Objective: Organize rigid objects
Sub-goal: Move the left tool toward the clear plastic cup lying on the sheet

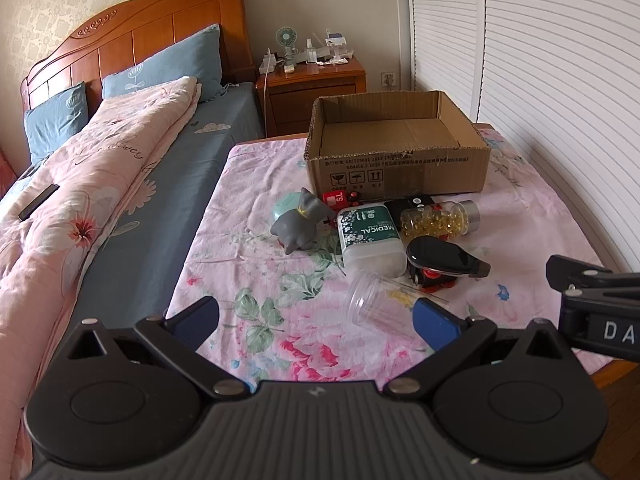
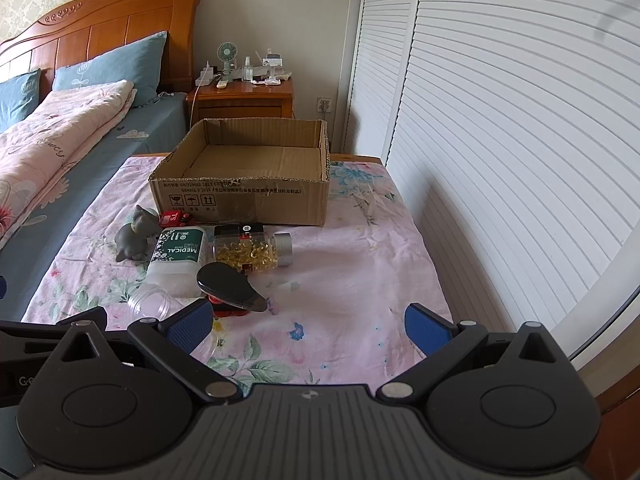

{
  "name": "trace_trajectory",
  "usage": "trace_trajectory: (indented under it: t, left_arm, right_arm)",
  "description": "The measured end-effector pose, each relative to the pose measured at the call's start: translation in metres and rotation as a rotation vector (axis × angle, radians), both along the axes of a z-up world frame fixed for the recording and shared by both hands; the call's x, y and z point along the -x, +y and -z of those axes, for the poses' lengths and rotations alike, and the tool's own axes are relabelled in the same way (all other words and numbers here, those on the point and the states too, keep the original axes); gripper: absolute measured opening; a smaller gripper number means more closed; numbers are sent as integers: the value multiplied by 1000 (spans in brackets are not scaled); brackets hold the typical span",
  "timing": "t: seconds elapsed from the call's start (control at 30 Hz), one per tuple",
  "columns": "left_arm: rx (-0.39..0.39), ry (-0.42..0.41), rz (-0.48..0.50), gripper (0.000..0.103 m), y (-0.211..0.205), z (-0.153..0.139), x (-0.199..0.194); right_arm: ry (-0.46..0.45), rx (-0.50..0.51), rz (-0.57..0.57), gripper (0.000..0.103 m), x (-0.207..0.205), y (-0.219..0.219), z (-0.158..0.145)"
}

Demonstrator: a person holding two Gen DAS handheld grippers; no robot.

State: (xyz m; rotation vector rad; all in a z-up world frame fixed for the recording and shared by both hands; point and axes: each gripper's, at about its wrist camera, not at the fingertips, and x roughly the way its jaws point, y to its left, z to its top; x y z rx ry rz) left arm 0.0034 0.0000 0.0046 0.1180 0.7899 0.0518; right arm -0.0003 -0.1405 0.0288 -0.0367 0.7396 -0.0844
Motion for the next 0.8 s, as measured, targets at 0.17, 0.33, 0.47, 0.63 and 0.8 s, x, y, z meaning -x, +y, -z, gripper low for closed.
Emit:
trace_trajectory:
  t: [0.17, 0.33, 0.47, 0.63, 0.8]
  left_arm:
    - [0, -1, 0, 102, 0, 0, -1]
    - [-1, 1, 4, 102, 0, 0, -2]
    - [-2, -4, 10, 102, 0, 0, -4]
    - [-7, -13, 25, 102, 0, 1, -7]
    - [2, -30, 50, 102, 1, 2, -10]
  right_arm:
    - [-1, 0, 1, 103, -1, 0, 0]
    - [-1, 1, 0, 103, -1, 0, 1]
    - [-6, 4, 2, 103, -3, 0, 2]
    - [-12, 6, 2, 103, -4, 1, 3]
    - [-21, 4, -2, 103, -6, 1, 3]
